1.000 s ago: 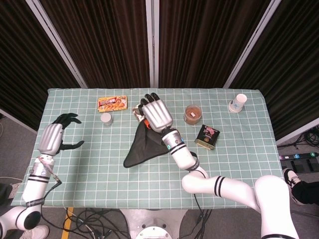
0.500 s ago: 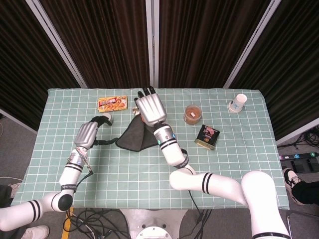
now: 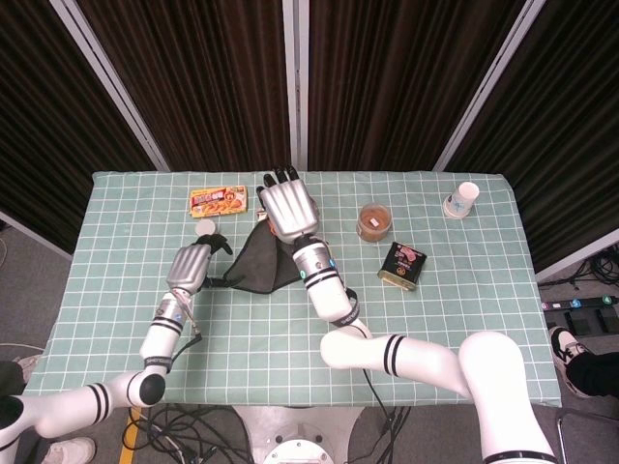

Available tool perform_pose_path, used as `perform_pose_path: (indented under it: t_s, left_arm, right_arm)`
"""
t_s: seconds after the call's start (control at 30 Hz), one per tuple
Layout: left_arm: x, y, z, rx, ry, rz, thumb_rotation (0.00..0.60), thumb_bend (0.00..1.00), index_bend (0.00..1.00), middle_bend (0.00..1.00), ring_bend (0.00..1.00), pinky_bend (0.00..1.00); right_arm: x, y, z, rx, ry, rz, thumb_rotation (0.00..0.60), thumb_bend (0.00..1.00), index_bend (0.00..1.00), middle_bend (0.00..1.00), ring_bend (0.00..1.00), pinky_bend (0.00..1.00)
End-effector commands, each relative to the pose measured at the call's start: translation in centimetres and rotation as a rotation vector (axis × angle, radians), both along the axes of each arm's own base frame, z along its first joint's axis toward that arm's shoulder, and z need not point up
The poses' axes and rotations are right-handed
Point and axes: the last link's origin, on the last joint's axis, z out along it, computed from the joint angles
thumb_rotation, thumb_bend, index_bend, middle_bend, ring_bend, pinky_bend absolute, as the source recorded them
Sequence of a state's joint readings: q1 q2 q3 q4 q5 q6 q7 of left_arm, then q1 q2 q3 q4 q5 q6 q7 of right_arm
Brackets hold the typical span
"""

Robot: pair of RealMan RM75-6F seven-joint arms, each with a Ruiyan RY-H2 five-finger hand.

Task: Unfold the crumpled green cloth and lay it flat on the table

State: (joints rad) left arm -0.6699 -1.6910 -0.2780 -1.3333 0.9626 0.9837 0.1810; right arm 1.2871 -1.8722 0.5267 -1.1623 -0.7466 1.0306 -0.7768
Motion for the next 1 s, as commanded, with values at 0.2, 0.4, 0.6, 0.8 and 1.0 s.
perform_pose_path:
  t_s: [0.2,0.4,0.6,0.8,1.0]
  left_arm:
    - [-0.1,-0.1,-1.3,-0.005,0.025,0.008,0.406,0.00,0.45,0.24,0.17,0.34]
    - [-0.1,0.1,-1.7,-0.005,-0.001,0.029,0.463,0.04,0.51,0.24,0.17,0.34]
    - [0.0,0.0,-2.1,-0.005,-0.018,0.041,0.494,0.11,0.58,0.24,0.17,0.34]
    - [0.1,0.1,-1.8,0.021,-0.071,0.050,0.504,0.28,0.66,0.28,0.18,0.34]
    - [-0.1,-0.1,-1.2,0.055,-0.069,0.028,0.600,0.50,0.76,0.38,0.21,0.34]
  right_arm:
    - [-0.1,0.2,0.5,0.002,-0.013,0.002,0.600,0.48,0.84,0.31,0.16,0.19]
    - [-0.4,0.6,0.6,0.013,-0.010,0.010,0.600,0.48,0.84,0.31,0.16,0.19]
    - [-0.5,0.8,1.0,0.016,-0.016,0.011,0.600,0.48,0.84,0.31,0.16,0.19]
    - [-1.0,1.0,1.3,0.018,-0.014,0.009,0.600,0.48,0.84,0.31,0.16,0.19]
    - [-2.1,1.3,2.1,0.045,-0.066,-0.013,0.600,0.48,0.84,0.31,0.16,0.19]
